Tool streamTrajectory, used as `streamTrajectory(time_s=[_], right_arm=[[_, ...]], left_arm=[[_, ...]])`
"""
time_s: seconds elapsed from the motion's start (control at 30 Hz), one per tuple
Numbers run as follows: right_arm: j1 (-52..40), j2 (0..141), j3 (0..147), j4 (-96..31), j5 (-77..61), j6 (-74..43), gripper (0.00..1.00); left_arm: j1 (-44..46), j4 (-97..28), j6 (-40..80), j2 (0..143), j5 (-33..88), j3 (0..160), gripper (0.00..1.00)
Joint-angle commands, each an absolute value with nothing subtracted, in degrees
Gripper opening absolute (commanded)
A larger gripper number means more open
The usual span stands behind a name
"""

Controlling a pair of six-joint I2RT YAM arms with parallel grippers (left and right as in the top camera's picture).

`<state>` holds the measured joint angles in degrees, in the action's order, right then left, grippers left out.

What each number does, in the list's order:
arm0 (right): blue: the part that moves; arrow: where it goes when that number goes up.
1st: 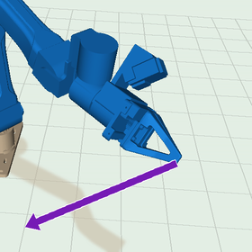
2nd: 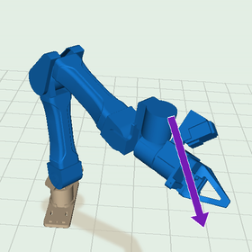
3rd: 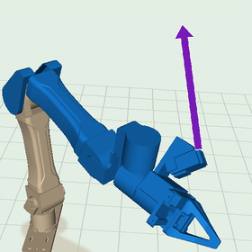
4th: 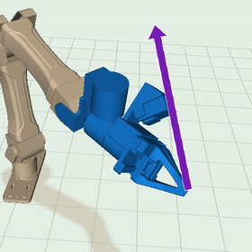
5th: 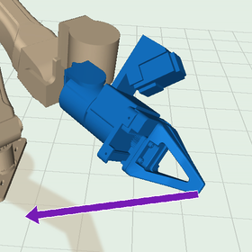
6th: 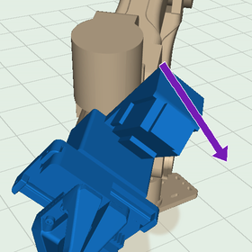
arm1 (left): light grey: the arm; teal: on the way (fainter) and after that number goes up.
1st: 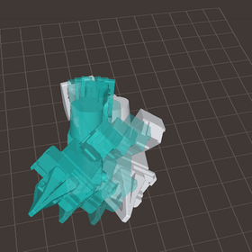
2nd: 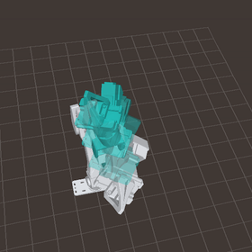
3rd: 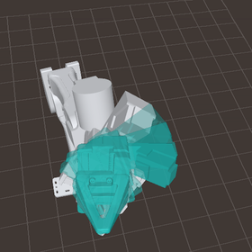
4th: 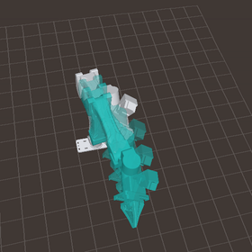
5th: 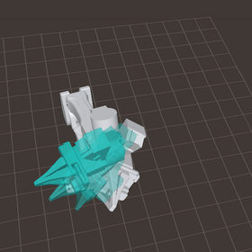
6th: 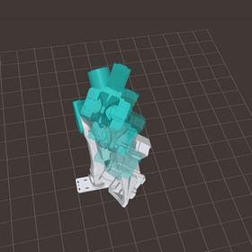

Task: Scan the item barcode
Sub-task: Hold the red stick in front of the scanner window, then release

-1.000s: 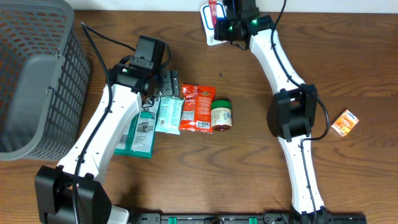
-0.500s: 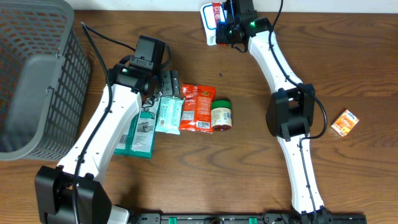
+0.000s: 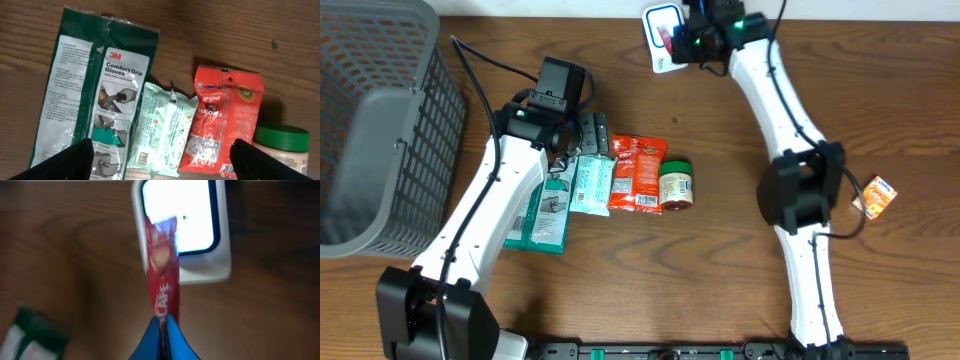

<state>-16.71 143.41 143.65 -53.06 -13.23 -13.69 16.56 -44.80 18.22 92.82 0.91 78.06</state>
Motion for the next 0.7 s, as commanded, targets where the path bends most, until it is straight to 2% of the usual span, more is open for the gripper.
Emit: streamTrajectory(time_s=[0.0,0.3,0.4,0.43,0.47,0.5,0.57,0.6,0.67], right_arm=[[-15.8,134.3,144.7,-58.7,-13.8,-12.8,0.01],[-12.9,125.1,144.7,-80.9,-13.5,-12.4,0.01],[-12.7,125.0,144.6,-85.7,-13.5,-7.5,0.02],[-12.8,125.3,144.6,-87.0,-13.6,-5.5,0.09],[-13.0,125.6,144.6,-87.6,-13.5,-4.0,0.21],[-13.3,125.9,144.5,-87.9,-13.5,-2.3,0.38],[-14.2,126.9,144.2,-87.3,-13.0,0.1,0.58],[-14.8,127.7,143.9,-86.6,-12.0,1.1,0.63],[-16.1,129.2,143.4,-84.9,-8.6,1.7,0.66]], left_arm=[[16.4,-44.9,18.7,92.9,-0.1,77.9,0.87],[16.4,-44.9,18.7,92.9,-0.1,77.9,0.88],[16.4,-44.9,18.7,92.9,-0.1,77.9,0.88],[16.4,-44.9,18.7,92.9,-0.1,77.9,0.88],[16.4,-44.9,18.7,92.9,-0.1,77.9,0.88],[16.4,-44.9,18.7,92.9,-0.1,77.9,0.88],[16.4,-44.9,18.7,92.9,-0.1,77.9,0.88],[16.4,-44.9,18.7,92.9,-0.1,77.9,0.88],[16.4,-44.9,18.7,92.9,-0.1,77.9,0.88]])
